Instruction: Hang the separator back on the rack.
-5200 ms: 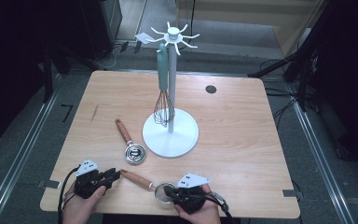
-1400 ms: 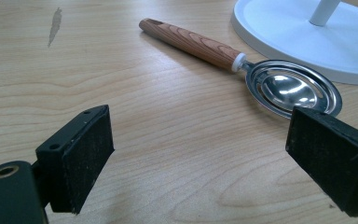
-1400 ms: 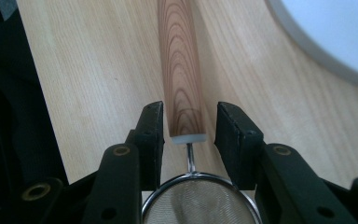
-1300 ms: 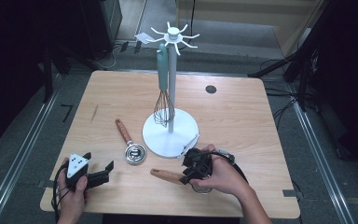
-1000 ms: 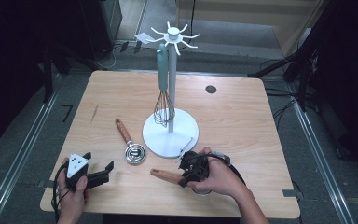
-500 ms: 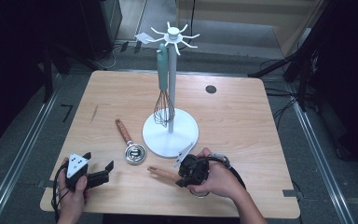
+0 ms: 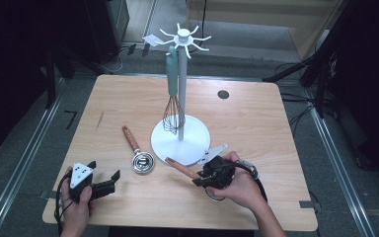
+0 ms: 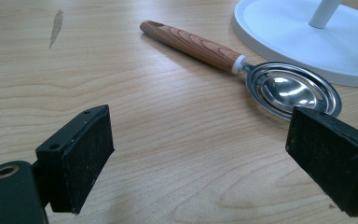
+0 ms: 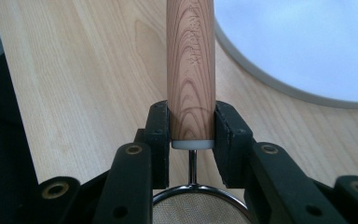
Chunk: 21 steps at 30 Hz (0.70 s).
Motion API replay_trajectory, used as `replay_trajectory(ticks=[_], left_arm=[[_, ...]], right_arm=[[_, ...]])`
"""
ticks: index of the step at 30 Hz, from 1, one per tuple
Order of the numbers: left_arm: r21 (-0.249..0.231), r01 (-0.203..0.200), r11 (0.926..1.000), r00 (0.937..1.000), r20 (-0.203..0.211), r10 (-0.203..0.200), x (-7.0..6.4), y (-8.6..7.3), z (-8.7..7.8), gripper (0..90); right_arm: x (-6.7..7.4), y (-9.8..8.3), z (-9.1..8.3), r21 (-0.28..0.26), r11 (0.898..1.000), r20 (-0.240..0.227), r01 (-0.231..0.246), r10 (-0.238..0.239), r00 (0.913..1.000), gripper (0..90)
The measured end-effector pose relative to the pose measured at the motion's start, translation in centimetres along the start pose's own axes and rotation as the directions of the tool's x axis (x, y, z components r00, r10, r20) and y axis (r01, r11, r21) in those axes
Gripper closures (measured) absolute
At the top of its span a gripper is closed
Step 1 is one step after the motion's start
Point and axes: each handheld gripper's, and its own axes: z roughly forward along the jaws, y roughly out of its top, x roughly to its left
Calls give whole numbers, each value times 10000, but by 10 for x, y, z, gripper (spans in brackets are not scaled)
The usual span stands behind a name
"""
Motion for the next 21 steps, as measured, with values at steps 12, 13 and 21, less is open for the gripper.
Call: replay_trajectory(ticks=[12, 13, 21], left_arm=[[-39, 3, 10000, 10000, 20, -2, 0, 0, 0, 75], [-48, 9, 10000, 10000, 21, -9, 1, 0, 0, 75], [-215, -77, 9997, 9999, -79, 75, -1, 0, -2, 75]], right_arm=[[-9, -12, -12, -957, 9945, 761, -430, 504, 9958, 710], [-9, -13, -13, -970, 9943, 745, -448, 521, 9959, 710], [-16, -19, -21, -1411, 9867, 1043, -812, 964, 9899, 710]])
